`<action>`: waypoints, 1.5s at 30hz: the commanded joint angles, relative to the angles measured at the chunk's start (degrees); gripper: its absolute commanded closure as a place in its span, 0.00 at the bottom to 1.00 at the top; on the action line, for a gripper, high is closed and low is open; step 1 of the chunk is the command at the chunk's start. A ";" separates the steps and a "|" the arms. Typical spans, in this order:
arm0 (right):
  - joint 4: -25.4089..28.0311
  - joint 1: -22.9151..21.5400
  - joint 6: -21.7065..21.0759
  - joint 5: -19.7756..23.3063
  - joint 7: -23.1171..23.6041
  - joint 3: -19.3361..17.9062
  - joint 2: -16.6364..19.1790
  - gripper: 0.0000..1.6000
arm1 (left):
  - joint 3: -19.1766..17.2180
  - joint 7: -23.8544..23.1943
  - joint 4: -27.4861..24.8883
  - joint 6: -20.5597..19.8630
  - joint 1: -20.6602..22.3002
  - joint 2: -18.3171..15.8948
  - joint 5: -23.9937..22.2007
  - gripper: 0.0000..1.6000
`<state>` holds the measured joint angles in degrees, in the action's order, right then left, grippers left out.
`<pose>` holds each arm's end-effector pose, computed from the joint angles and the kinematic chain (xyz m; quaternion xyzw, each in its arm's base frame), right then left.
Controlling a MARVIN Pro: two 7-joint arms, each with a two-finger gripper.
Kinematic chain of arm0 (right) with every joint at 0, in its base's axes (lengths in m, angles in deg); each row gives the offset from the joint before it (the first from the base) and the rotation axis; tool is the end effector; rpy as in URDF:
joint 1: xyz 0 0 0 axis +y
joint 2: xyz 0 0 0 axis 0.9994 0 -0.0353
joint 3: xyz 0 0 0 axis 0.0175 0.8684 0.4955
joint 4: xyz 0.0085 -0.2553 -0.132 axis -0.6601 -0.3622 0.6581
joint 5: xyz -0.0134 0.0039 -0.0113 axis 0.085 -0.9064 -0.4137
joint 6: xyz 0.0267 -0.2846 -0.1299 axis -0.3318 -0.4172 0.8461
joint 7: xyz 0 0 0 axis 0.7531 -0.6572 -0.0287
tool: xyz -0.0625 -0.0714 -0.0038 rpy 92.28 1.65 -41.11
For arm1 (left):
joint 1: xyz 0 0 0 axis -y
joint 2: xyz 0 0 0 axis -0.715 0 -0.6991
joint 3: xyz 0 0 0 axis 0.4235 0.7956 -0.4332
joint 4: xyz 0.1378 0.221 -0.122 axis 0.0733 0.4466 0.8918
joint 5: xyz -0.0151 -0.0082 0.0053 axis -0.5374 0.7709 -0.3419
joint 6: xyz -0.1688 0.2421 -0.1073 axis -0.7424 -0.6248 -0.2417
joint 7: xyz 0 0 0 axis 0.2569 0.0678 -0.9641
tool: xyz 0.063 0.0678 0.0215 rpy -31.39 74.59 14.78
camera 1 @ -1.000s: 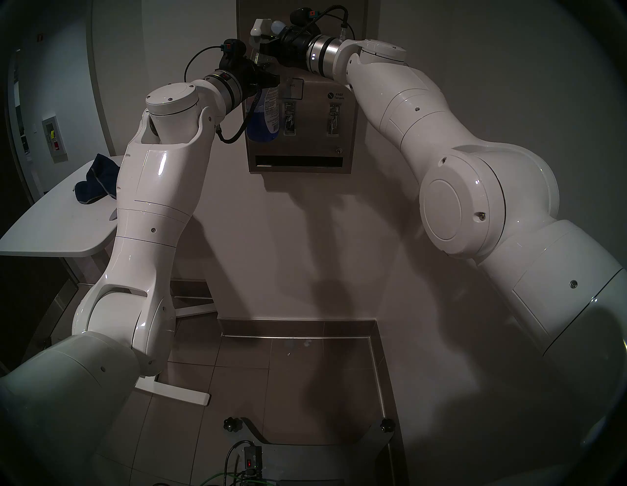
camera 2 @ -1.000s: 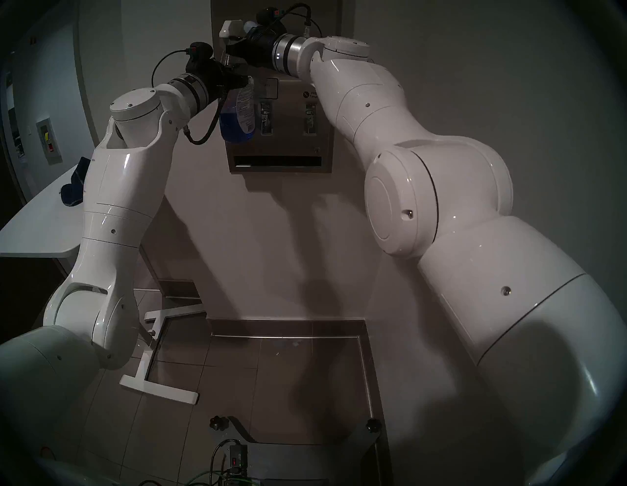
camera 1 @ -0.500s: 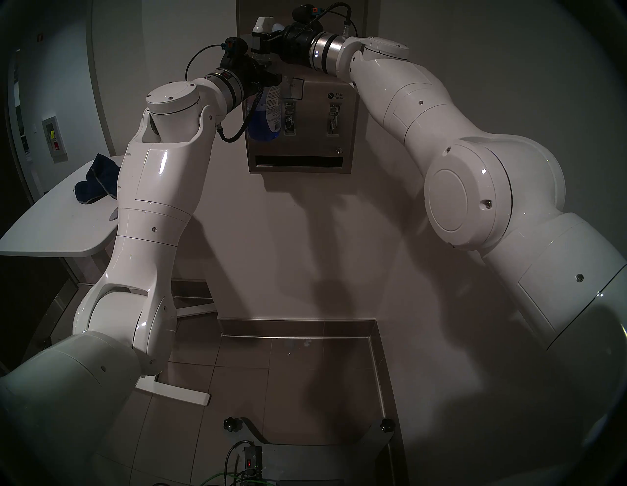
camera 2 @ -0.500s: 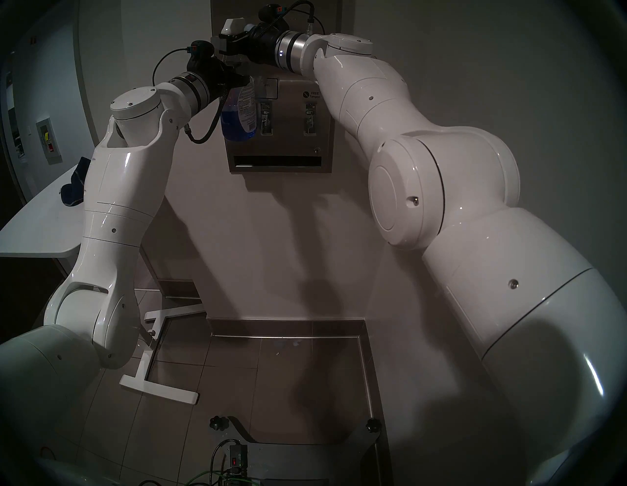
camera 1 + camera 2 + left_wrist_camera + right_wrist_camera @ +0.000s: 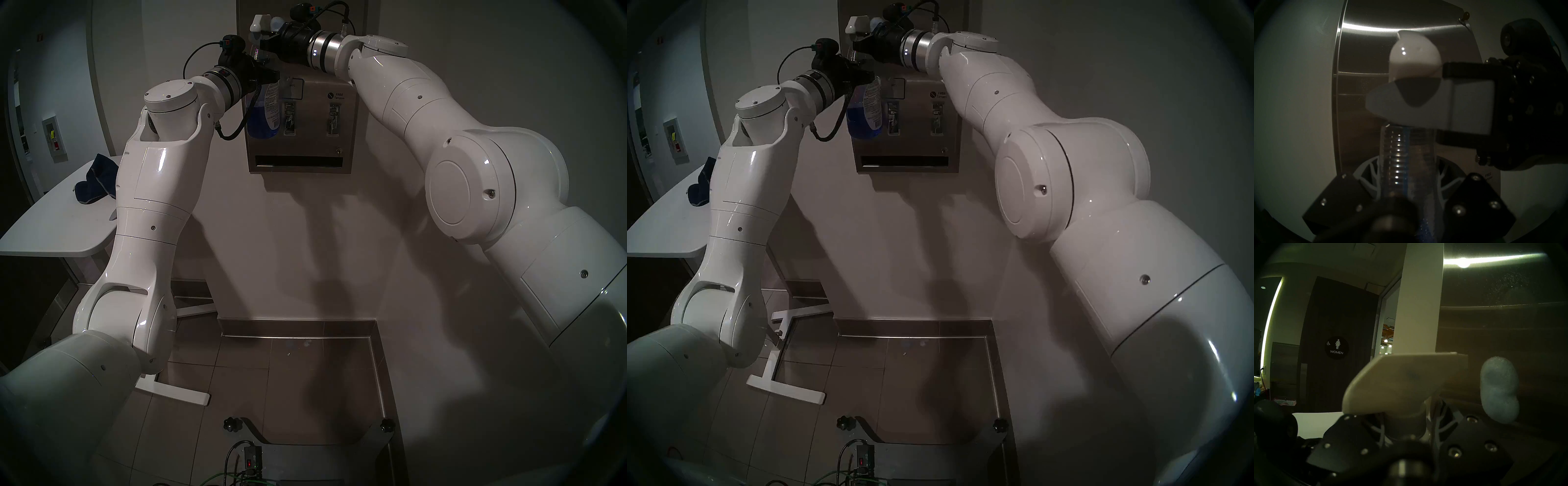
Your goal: Pick up the cleaner bottle and spray the cleaner onto the surface
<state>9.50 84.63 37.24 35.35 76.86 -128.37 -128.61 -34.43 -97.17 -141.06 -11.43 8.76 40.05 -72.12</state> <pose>0.6217 0.1860 0.1486 -0.5107 -0.3556 -0.7051 0.3399 0.5535 -0.0036 0.0822 0.5714 -0.1511 0.8010 0.0958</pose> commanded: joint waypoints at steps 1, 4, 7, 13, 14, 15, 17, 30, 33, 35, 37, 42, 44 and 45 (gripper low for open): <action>0.77 -4.11 1.74 -0.23 1.48 0.21 0.47 0.00 | -0.64 -0.27 -2.11 2.22 4.37 0.26 0.03 1.00; 0.46 -4.36 2.24 -0.27 2.42 0.19 0.98 0.00 | -0.67 -0.45 -2.02 2.34 4.45 0.29 0.08 1.00; 0.27 -4.54 2.48 -0.25 2.98 0.13 1.41 0.00 | -0.69 -0.54 -1.97 2.42 4.49 0.31 0.11 1.00; -0.48 -4.83 3.64 -0.36 5.69 0.05 3.67 0.00 | -0.77 -0.94 -1.71 2.91 4.66 0.39 0.27 1.00; -0.58 -4.81 3.83 -0.35 6.17 0.04 4.00 0.00 | -0.78 -1.00 -1.67 2.99 4.69 0.41 0.29 1.00; -0.70 -4.78 4.00 -0.36 6.70 0.02 4.39 0.00 | -0.79 -1.06 -1.61 3.09 4.72 0.42 0.32 1.00; -0.97 -4.68 4.24 -0.37 7.73 0.00 5.10 0.00 | -0.82 -1.18 -1.50 3.31 4.79 0.45 0.37 1.00; -2.02 -3.98 6.41 0.28 13.77 -1.00 9.78 0.00 | -0.96 -1.92 -0.82 4.62 5.08 0.63 0.76 1.00; -1.88 -3.90 7.20 0.72 14.00 -1.67 10.61 0.00 | -0.99 -2.02 -0.76 4.74 5.09 0.65 0.81 1.00; -1.67 -3.91 8.03 1.38 13.85 -2.61 11.32 0.00 | -1.02 -2.11 -0.71 4.83 5.08 0.67 0.85 1.00; -1.37 -3.86 9.20 2.05 12.64 -3.71 11.96 0.00 | -1.04 -2.18 -0.71 4.79 5.05 0.67 0.88 1.00; -1.07 -3.49 11.90 3.16 10.42 -5.95 13.62 0.00 | -1.10 -2.34 -0.69 4.78 5.01 0.70 0.97 1.00; -0.92 -2.98 13.42 3.71 9.34 -7.02 14.12 0.00 | -1.14 -2.41 -0.65 4.89 5.04 0.73 1.02 1.00; -0.84 -2.64 14.35 4.07 8.49 -7.68 14.32 0.00 | -1.15 -2.44 -0.63 4.94 5.05 0.75 1.05 1.00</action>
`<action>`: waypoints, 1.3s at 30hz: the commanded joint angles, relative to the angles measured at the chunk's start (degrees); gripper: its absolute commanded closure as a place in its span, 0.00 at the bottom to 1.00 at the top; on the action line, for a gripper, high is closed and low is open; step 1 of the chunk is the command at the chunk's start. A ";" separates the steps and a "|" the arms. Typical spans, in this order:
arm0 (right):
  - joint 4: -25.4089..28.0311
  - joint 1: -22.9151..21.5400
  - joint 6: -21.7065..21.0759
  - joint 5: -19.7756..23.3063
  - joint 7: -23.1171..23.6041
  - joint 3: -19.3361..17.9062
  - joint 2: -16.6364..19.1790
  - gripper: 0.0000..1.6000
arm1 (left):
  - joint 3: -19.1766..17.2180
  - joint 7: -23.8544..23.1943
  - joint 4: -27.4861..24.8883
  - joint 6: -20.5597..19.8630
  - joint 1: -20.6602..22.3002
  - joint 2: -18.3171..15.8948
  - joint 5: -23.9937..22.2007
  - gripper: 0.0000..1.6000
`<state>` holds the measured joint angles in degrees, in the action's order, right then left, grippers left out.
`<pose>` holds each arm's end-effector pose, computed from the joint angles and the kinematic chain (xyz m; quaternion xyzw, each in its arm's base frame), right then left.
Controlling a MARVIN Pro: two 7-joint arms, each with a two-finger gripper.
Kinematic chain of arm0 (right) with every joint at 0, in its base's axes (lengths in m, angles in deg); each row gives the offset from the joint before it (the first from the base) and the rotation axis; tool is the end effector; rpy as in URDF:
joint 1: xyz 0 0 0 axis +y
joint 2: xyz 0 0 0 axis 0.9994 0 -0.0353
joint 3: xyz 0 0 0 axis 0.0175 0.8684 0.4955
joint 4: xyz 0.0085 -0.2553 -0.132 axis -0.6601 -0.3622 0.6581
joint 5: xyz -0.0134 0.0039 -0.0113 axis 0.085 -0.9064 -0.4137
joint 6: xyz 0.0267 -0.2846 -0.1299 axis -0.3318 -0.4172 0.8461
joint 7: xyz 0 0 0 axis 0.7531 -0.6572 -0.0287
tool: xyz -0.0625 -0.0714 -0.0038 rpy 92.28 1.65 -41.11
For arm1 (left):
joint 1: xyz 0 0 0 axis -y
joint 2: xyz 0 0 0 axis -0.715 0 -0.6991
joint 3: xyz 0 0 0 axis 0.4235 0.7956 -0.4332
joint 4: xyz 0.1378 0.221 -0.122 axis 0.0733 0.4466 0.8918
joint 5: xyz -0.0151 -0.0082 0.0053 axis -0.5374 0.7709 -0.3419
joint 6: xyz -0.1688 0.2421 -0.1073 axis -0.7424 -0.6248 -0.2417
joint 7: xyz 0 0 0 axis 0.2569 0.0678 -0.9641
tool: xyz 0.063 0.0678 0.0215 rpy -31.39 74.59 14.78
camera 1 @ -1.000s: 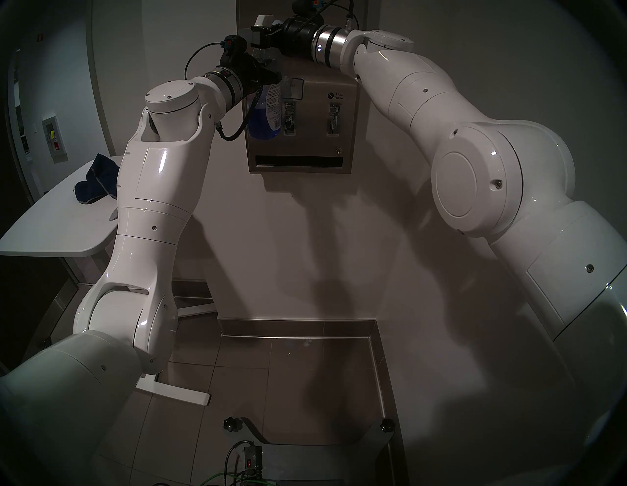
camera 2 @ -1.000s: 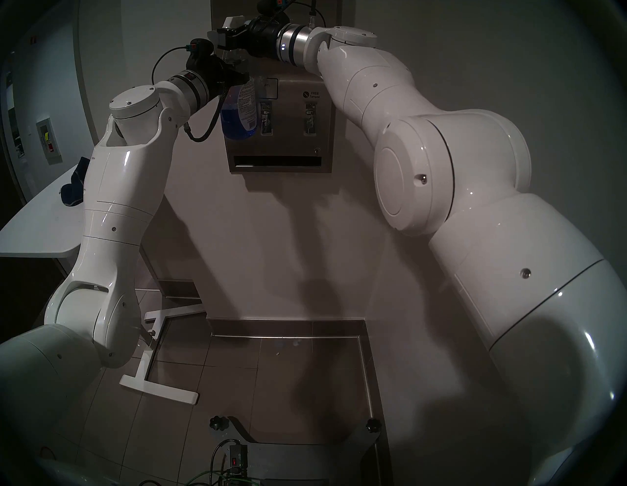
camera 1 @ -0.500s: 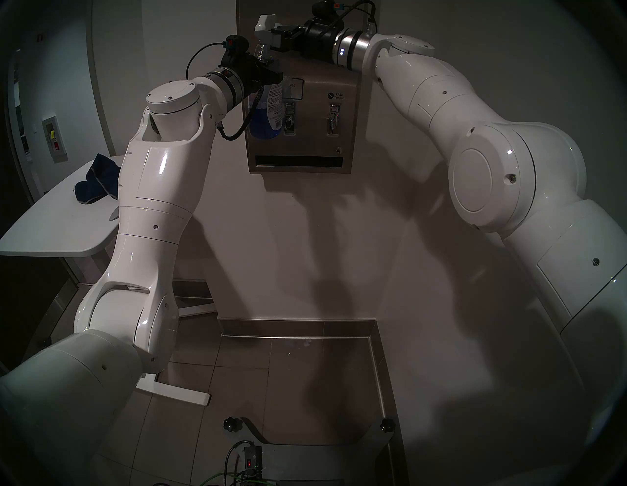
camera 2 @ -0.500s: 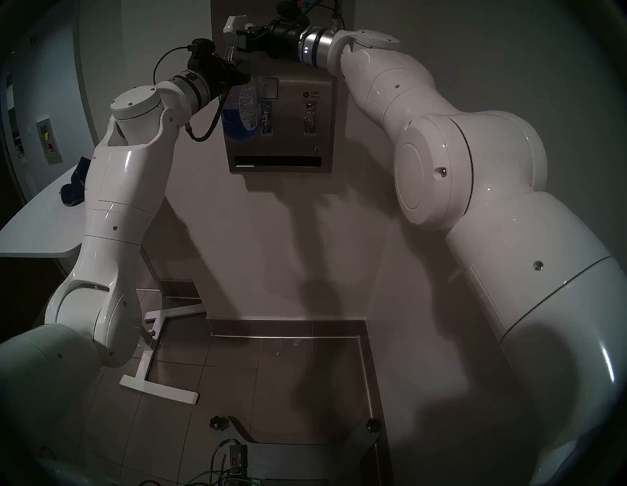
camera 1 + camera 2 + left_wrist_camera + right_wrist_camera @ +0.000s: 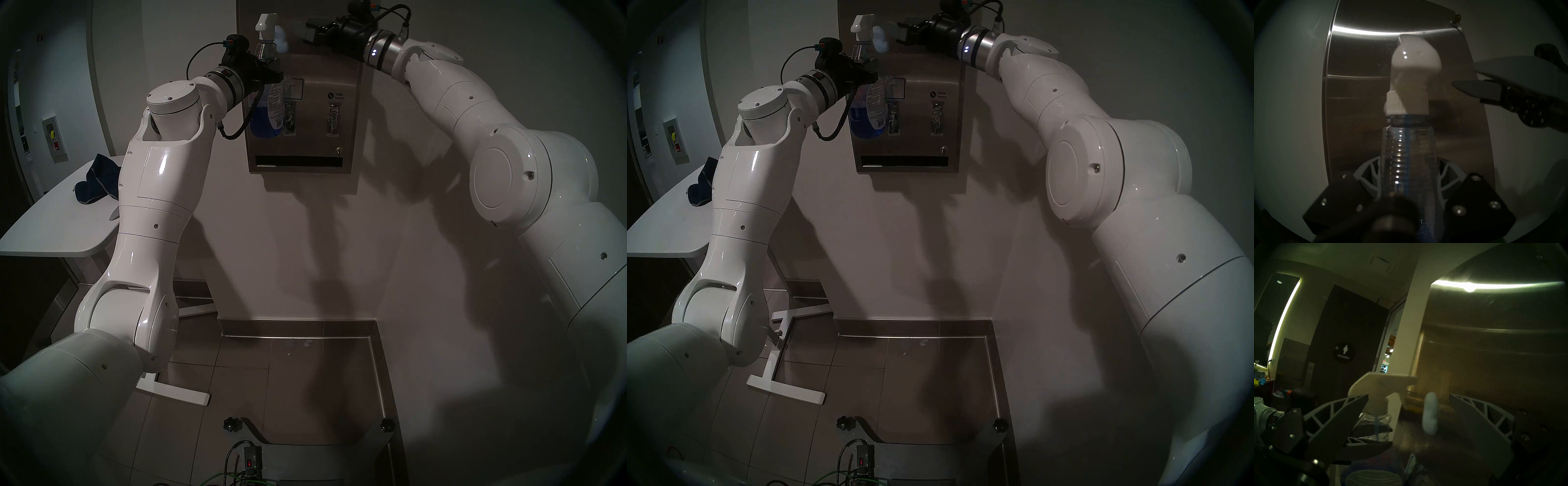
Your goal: Pick up the cleaner bottle and spray the cleaner onto the surface
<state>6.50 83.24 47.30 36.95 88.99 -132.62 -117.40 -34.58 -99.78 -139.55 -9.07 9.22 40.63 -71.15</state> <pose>0.6283 0.0602 0.1610 -0.4391 -0.3580 -0.7586 0.3218 0.5568 -0.0076 0.0817 0.5593 -0.1672 0.8053 0.1036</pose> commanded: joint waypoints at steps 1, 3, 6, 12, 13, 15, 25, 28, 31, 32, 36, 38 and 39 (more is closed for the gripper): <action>2.25 -0.96 5.05 2.73 -4.07 -3.88 3.28 0.00 | -1.02 0.14 -2.11 2.65 4.61 0.18 0.10 1.00; 2.38 -0.34 6.36 3.36 -5.27 -4.96 3.58 0.00 | -1.04 0.11 -2.09 2.70 4.61 0.20 0.14 1.00; 2.66 0.93 8.40 4.14 -6.34 -6.35 3.91 0.00 | -1.07 0.05 -1.99 2.95 4.68 0.25 0.22 1.00; 3.31 3.39 11.73 5.35 -7.95 -8.49 4.14 0.00 | -1.12 -0.02 -1.85 3.30 4.72 0.33 0.33 1.00; 3.52 3.84 12.44 5.50 -8.19 -8.80 4.10 0.00 | -1.13 -0.04 -1.83 3.35 4.73 0.34 0.35 1.00; 3.76 4.76 13.39 5.86 -8.65 -9.38 3.99 0.00 | -1.14 -0.06 -1.81 3.39 4.72 0.35 0.38 1.00; 4.90 10.57 17.46 8.04 -10.39 -12.36 2.48 0.00 | -1.22 -0.14 -1.89 3.12 4.56 0.40 0.47 1.00; 5.42 12.38 18.38 8.38 -10.10 -12.81 2.08 0.00 | -1.24 -0.16 -1.92 3.05 4.52 0.41 0.49 1.00; 6.10 13.93 19.44 8.78 -10.09 -13.37 1.79 0.00 | -1.26 -0.18 -1.93 2.98 4.49 0.42 0.52 1.00; 6.39 14.42 19.81 8.91 -10.05 -13.53 1.70 0.00 | -1.27 -0.19 -1.94 2.96 4.48 0.43 0.53 1.00; 7.19 16.65 21.12 9.68 -10.39 -14.52 1.13 0.00 | -1.29 -0.22 -1.96 2.84 4.42 0.44 0.57 1.00; 7.39 17.78 21.42 10.37 -10.55 -15.28 0.78 0.00 | -1.30 -0.23 -1.97 2.80 4.40 0.45 0.58 1.00; 7.56 18.38 21.70 10.59 -10.70 -15.57 0.59 0.00 | -1.30 -0.24 -1.98 2.76 4.38 0.45 0.59 1.00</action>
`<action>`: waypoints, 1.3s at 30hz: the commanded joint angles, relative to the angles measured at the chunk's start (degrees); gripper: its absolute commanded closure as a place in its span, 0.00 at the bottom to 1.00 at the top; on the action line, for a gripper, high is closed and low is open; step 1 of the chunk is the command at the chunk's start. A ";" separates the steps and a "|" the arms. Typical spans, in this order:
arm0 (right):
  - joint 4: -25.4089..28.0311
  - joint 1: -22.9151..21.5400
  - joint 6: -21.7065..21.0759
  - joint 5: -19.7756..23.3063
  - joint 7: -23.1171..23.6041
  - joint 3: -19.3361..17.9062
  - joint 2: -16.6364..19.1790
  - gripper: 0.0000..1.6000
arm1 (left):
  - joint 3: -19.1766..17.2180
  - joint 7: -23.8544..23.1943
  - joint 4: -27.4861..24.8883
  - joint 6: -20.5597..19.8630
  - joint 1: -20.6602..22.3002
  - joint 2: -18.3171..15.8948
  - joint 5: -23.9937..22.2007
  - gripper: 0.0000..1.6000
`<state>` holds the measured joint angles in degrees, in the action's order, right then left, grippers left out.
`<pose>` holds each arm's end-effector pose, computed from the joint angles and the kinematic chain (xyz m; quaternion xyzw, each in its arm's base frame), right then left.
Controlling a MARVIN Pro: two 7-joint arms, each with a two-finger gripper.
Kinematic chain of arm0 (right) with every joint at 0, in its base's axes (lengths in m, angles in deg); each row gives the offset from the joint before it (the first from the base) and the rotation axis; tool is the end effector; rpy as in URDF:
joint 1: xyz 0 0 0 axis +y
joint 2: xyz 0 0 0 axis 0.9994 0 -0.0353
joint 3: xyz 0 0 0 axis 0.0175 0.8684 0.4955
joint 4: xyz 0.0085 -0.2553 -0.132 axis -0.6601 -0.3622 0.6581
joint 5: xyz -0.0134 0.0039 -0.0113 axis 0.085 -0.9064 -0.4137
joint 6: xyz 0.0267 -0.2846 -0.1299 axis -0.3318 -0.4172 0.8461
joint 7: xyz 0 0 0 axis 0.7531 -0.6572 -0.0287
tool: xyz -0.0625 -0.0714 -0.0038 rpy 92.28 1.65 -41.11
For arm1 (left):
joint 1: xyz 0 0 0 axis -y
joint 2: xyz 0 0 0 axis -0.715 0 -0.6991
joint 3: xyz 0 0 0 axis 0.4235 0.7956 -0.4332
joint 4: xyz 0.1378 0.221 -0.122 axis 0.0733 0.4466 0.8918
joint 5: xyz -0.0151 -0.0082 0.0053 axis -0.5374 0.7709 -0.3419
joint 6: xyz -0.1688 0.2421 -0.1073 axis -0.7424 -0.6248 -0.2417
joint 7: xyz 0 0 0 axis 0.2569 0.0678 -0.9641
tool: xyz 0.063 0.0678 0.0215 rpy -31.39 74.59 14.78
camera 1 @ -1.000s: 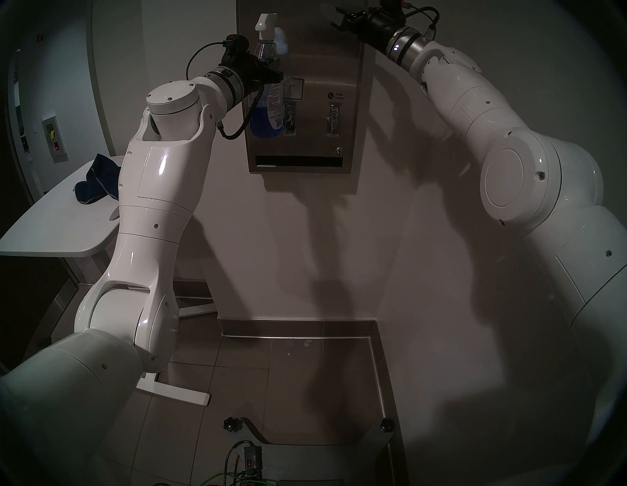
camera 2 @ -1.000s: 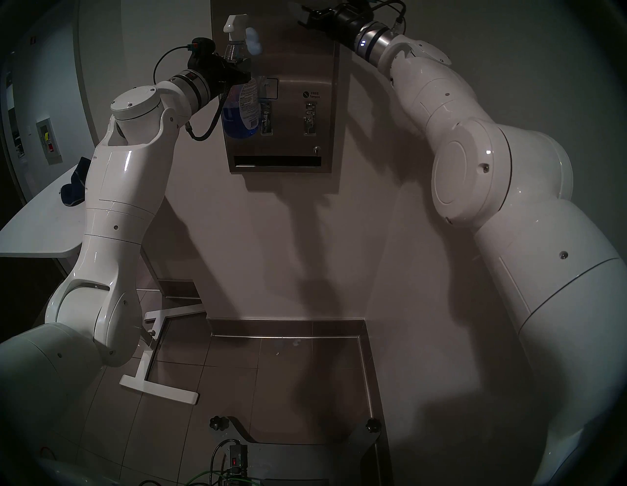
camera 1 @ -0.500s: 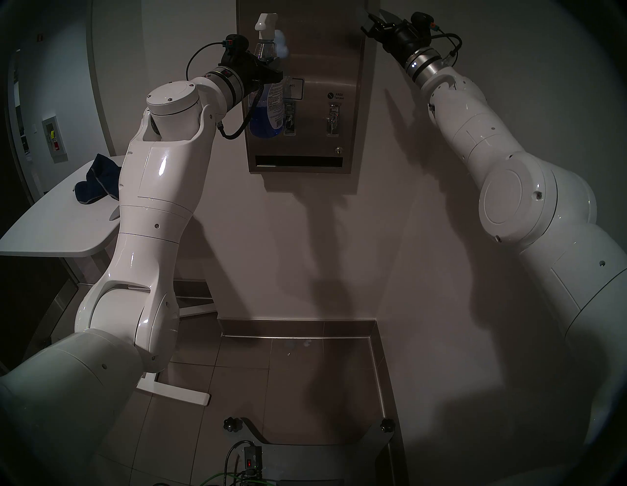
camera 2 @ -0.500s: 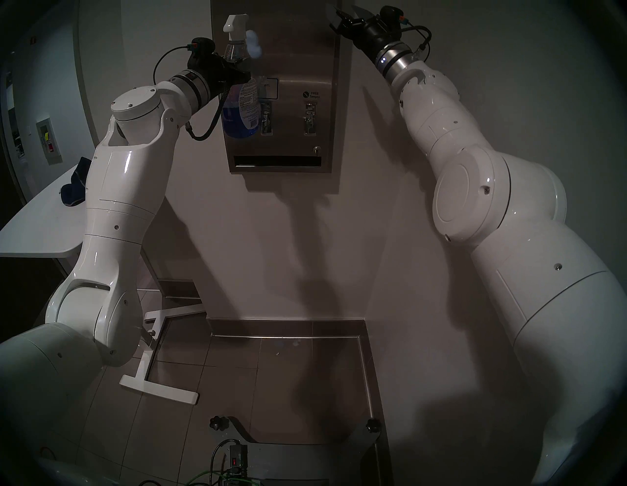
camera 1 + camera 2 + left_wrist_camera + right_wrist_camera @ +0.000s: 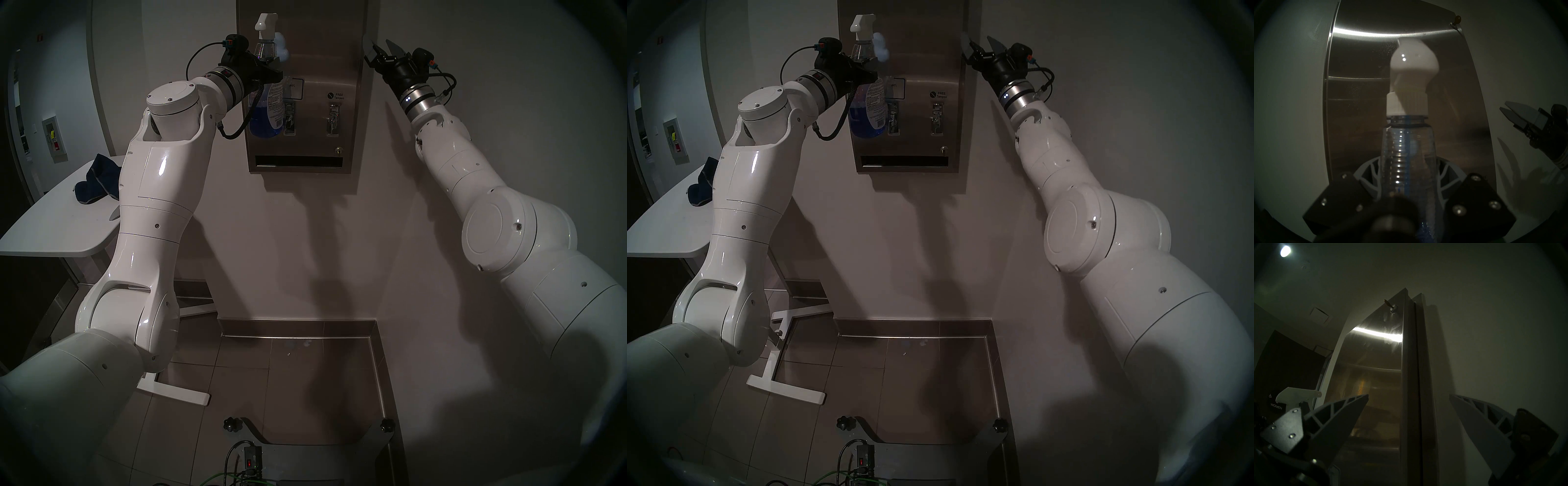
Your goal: Pick up the cleaner bottle and spray the cleaner onto the surface
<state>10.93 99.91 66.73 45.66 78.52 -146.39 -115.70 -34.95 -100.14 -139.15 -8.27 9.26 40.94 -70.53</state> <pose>0.6505 -0.0179 0.0431 -0.3708 -0.1189 -0.8740 0.2905 0.5579 -0.0068 0.0816 0.5554 -0.1672 0.8082 0.1020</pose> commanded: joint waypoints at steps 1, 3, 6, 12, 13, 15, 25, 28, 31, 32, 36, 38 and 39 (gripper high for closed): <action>3.42 2.29 2.63 2.06 -0.24 -2.04 -1.33 0.00 | -0.94 0.11 -2.37 1.95 4.34 0.15 -0.02 1.00; 3.75 3.35 3.13 2.54 -0.45 -2.59 -1.86 0.00 | -0.95 0.10 -2.38 1.91 4.31 0.16 0.00 1.00; 4.20 5.02 3.81 3.17 -0.70 -3.25 -2.88 0.00 | -0.97 0.08 -2.39 1.86 4.28 0.17 0.02 1.00; 5.07 8.50 5.45 4.22 -1.70 -4.46 -4.79 0.00 | -1.00 0.05 -2.41 1.80 4.25 0.20 0.06 1.00; 5.41 9.13 5.89 4.37 -1.85 -4.65 -5.16 0.00 | -1.01 0.04 -2.41 1.80 4.26 0.21 0.07 1.00; 5.74 10.12 6.43 4.68 -2.18 -4.97 -5.89 0.00 | -1.02 0.03 -2.41 1.79 4.25 0.22 0.09 1.00; 8.03 13.76 9.08 5.77 -3.35 -6.01 -8.79 0.00 | -2.46 0.44 -4.40 1.70 5.10 -0.74 0.29 1.00; 8.80 14.63 10.02 5.88 -3.92 -6.26 -9.18 0.00 | -3.27 0.91 -5.53 1.81 5.14 -1.32 0.52 1.00; 9.46 15.43 10.85 5.94 -4.56 -6.52 -9.42 0.00 | -3.97 1.50 -6.05 1.69 5.58 -1.95 0.80 1.00; 9.46 15.43 10.85 5.94 -4.56 -6.52 -9.42 0.00 | -3.97 1.50 -6.05 1.69 5.58 -1.95 0.80 1.00; 11.03 16.69 12.35 5.94 -5.91 -6.92 -9.98 0.00 | -5.37 2.61 -7.76 1.46 5.04 -3.26 1.61 1.00; 11.66 17.11 12.83 5.88 -6.47 -7.02 -10.22 0.00 | -5.99 3.24 -8.70 1.27 4.62 -3.84 2.13 1.00; 12.03 17.41 13.09 5.82 -6.83 -7.06 -10.38 0.00 | -6.47 3.71 -9.30 1.16 4.18 -4.26 2.49 1.00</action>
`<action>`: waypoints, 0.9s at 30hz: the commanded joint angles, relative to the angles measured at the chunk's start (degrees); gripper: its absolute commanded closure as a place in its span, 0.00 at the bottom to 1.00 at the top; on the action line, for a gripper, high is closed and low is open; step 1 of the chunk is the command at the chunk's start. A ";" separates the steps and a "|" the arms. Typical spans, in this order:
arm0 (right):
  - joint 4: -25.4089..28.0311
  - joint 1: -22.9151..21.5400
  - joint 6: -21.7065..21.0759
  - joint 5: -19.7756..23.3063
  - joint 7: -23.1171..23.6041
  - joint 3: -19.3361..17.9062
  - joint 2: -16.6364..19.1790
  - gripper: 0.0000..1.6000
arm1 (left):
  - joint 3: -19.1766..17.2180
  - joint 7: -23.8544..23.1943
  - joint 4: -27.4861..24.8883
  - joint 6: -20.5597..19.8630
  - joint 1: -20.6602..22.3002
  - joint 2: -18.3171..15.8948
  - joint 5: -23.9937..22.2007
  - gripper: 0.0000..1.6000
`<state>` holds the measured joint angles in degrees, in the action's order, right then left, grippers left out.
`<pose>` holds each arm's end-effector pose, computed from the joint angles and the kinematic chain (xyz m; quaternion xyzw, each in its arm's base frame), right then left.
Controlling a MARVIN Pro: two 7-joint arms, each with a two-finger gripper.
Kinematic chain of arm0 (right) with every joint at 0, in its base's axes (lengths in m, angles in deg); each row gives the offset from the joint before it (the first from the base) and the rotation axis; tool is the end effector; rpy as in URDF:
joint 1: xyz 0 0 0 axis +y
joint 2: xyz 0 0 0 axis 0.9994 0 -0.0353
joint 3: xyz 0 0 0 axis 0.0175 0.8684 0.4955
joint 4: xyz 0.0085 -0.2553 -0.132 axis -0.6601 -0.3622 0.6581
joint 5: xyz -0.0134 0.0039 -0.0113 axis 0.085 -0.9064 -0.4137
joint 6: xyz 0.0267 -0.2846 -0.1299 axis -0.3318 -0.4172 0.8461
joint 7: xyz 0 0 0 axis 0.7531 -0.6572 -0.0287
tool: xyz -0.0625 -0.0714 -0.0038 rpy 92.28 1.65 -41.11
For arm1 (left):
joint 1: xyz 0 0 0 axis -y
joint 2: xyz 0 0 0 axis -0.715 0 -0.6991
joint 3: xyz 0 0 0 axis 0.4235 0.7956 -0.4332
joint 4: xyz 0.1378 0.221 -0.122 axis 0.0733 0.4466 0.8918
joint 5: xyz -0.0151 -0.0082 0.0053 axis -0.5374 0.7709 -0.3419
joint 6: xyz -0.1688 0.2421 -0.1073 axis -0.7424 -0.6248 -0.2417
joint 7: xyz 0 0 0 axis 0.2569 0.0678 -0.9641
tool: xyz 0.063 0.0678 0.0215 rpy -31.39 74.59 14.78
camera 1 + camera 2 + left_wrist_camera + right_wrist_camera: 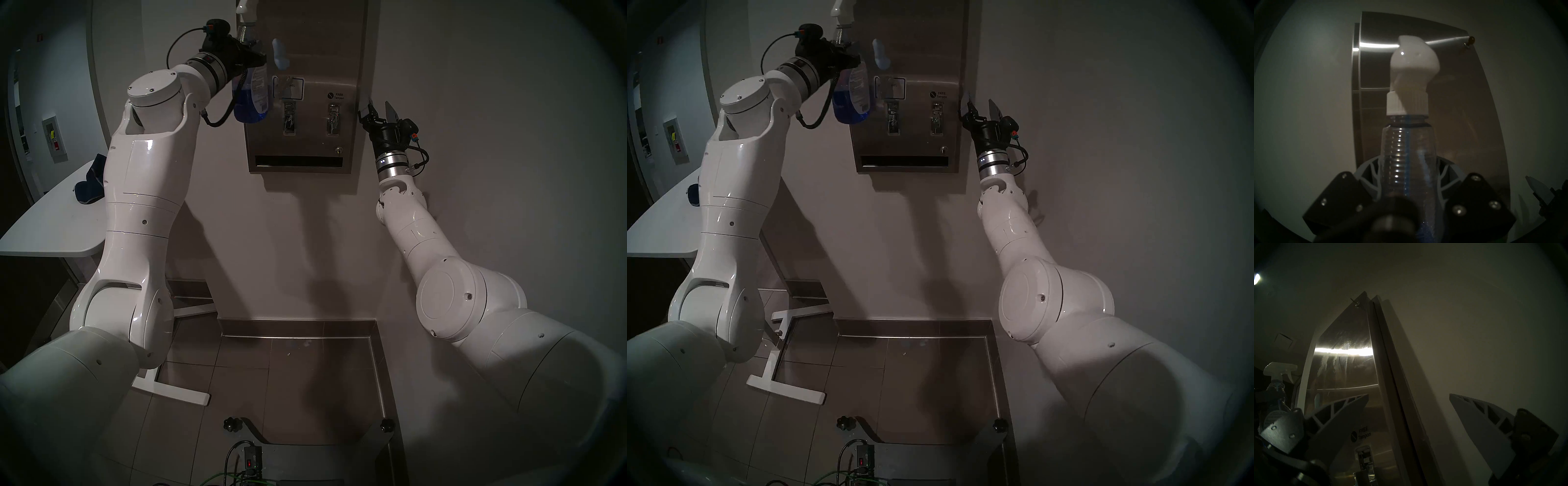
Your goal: Pick up the cleaner bottle and spray the cleaner onto the surface
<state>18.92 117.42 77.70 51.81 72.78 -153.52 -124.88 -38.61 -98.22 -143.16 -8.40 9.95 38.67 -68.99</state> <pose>0.6320 0.0229 -0.0932 -0.3535 0.0491 -0.8846 0.3003 0.5383 0.0308 0.1164 0.5236 -0.1373 0.8390 0.0556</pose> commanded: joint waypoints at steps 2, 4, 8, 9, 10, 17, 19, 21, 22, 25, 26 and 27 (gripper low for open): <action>4.51 0.26 2.35 -0.44 -1.56 0.09 -1.43 0.00 | -3.59 2.65 -5.95 1.15 2.83 -2.68 1.56 1.00; 5.12 0.74 2.59 -0.63 -2.15 0.18 -1.79 0.00 | -4.34 3.83 -7.24 0.75 1.92 -3.39 2.48 1.00; 5.88 1.32 2.72 -0.95 -2.96 0.47 -2.25 0.00 | -5.22 5.52 -8.65 0.25 0.81 -4.45 4.09 1.00; 6.11 1.44 2.71 -1.10 -3.22 0.57 -2.42 0.00 | -5.51 6.33 -9.36 -0.10 0.27 -4.90 4.80 1.00; 6.57 1.71 2.68 -1.49 -3.78 0.86 -2.68 0.00 | -6.02 7.85 -9.65 -0.58 -0.23 -5.51 6.18 1.00; 8.27 2.66 2.22 -2.86 -5.71 1.89 -3.29 0.00 | -7.58 13.56 -11.94 -3.83 -3.09 -6.78 10.62 1.00; 9.10 3.09 1.91 -3.49 -6.56 2.29 -3.43 0.00 | -7.72 15.47 -12.92 -5.30 -4.18 -6.91 12.16 1.00; 9.69 3.41 1.61 -3.99 -7.27 2.61 -3.54 0.00 | -7.87 17.07 -13.68 -6.96 -5.05 -7.04 13.43 1.00; 9.94 3.55 1.42 -4.26 -7.58 2.79 -3.55 0.00 | -7.93 17.87 -14.02 -7.81 -5.50 -7.21 14.14 1.00; 11.13 4.23 0.66 -5.08 -8.88 3.31 -3.67 0.00 | -8.45 20.43 -15.35 -10.47 -6.92 -7.28 15.88 1.00; 11.46 4.41 0.42 -5.31 -9.24 3.45 -3.70 0.00 | -8.75 21.18 -15.67 -11.26 -7.46 -7.44 16.43 1.00; 12.03 4.70 0.00 -5.64 -9.76 3.62 -3.76 0.00 | -9.08 22.02 -16.18 -12.17 -8.02 -7.41 16.84 1.00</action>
<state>26.42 122.41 79.25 47.95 65.02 -151.05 -128.08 -46.07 -80.84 -154.12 -18.24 2.81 32.44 -55.54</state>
